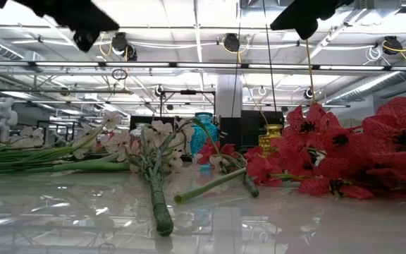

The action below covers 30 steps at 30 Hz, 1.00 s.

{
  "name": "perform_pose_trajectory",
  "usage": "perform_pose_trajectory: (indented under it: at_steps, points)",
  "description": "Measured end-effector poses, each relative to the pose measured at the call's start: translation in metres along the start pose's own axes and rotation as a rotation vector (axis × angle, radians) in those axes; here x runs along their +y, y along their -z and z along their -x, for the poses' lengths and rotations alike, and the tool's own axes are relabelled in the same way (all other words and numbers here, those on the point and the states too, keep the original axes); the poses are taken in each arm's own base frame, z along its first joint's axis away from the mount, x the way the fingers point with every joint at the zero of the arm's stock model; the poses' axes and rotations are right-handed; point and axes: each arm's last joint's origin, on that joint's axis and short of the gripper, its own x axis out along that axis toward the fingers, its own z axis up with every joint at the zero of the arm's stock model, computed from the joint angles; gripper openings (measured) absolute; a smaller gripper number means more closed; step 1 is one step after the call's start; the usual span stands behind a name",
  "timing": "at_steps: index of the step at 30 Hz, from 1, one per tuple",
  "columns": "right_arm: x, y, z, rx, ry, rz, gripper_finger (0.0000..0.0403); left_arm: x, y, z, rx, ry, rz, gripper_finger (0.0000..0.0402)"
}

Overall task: Sort flowers into vase by color
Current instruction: Put the right white flowers into the transparent vase

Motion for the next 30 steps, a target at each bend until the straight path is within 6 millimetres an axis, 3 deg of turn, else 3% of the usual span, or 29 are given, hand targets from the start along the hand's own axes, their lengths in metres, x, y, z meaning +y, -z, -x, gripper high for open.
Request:
perform_pose_trajectory:
  at_steps: [8, 13, 20, 24, 30]
  points:
    - [0.004, 0.009, -0.022, 0.085, 0.020, -0.085, 0.0000, 0.002, 0.013, -0.014, 0.037, -0.028, -0.022, 0.0008]
    - [0.006, 0.012, -0.036, 0.075, 0.099, -0.296, 0.0001, 0.002, 0.014, -0.017, 0.054, -0.031, -0.027, 0.0008]
    - [0.036, 0.018, -0.054, 0.071, 0.049, -0.441, 0.0022, 0.001, 0.014, -0.022, 0.057, -0.031, -0.028, 0.0008]
    - [0.051, 0.032, -0.048, 0.170, 0.089, -0.532, 0.0023, 0.000, 0.010, -0.023, 0.017, -0.022, -0.025, 0.0008]
    - [0.068, 0.045, -0.022, 0.380, 0.220, -0.589, 0.0014, 0.000, 0.009, -0.023, 0.007, -0.019, -0.024, 0.0008]
